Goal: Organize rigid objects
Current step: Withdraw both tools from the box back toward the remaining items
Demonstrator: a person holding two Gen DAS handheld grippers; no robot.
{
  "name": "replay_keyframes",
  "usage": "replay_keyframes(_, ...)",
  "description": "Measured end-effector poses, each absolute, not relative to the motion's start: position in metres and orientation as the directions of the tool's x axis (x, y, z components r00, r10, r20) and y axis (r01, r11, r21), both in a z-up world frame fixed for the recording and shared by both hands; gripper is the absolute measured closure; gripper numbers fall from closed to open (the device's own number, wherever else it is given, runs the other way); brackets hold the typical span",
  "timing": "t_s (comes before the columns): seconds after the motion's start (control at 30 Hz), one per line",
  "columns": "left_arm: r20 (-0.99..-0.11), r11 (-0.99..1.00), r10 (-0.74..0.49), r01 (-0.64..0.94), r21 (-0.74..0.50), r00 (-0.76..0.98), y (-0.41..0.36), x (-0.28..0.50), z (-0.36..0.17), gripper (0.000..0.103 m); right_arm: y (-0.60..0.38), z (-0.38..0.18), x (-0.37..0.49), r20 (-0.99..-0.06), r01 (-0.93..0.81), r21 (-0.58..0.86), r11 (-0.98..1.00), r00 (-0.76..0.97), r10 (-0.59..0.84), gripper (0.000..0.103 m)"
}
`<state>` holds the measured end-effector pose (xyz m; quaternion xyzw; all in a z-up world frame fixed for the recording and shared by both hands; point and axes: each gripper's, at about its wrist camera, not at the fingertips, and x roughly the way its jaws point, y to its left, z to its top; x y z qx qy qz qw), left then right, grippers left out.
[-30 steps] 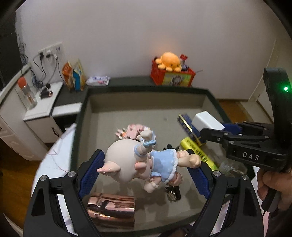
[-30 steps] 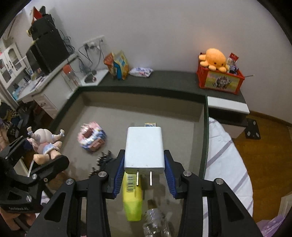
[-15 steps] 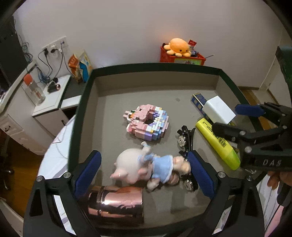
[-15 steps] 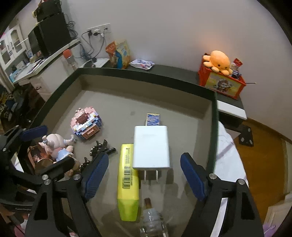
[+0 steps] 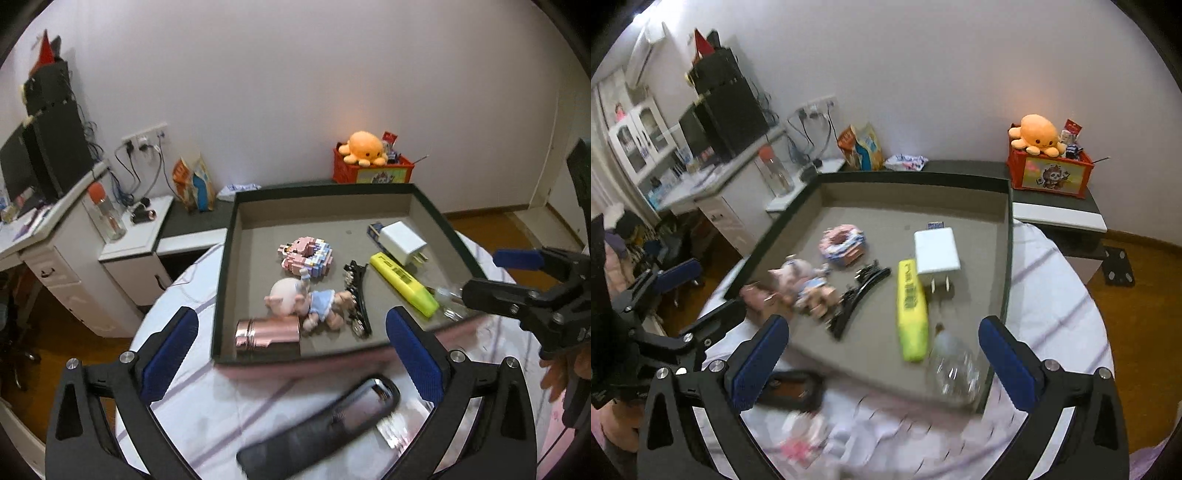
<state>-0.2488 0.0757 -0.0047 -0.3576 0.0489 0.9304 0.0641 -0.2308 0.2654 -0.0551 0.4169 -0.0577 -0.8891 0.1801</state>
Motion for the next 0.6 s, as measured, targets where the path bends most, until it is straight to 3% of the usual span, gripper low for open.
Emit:
replay_keyframes(0.37, -0.614, -0.99, 0.111, -0.141, 0.0, -0.781, 0.068, -0.144, 0.019, 0.0, 0.284, -0.032, -0.114, -0.635, 0.229, 0.283, -0.931, -0.683, -0.361, 0.0)
replay_keyframes(0.6, -0.584, -0.991, 0.129, -0.124, -0.049, -0.801, 0.053, -0.073, 0.009, 0.0, 0.29, -0.056, -0.049, -0.675, 0.145, 0.228, -0.963, -0.689, -0.264, 0.0)
